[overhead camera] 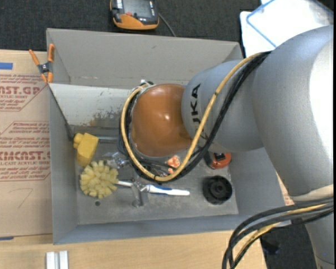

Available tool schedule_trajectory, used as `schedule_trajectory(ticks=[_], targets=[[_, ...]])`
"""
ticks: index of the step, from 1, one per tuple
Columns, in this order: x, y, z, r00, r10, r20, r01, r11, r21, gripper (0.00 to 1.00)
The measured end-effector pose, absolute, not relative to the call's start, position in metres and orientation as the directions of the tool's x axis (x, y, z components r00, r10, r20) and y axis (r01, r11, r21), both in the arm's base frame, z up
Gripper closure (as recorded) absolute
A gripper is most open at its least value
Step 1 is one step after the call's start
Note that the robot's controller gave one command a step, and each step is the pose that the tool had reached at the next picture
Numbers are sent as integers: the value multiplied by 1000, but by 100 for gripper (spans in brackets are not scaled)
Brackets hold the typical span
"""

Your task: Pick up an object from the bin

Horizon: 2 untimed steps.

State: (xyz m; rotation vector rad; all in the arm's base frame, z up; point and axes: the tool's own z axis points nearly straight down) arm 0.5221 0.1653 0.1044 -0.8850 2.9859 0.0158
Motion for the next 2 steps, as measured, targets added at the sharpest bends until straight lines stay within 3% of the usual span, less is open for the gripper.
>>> schedule_trajectory(ticks=[1, 2], targets=[[514, 166, 80, -914, -403, -33, -404, 915, 10, 0], [523, 155, 110, -865, -501, -33, -502, 865, 4, 0]])
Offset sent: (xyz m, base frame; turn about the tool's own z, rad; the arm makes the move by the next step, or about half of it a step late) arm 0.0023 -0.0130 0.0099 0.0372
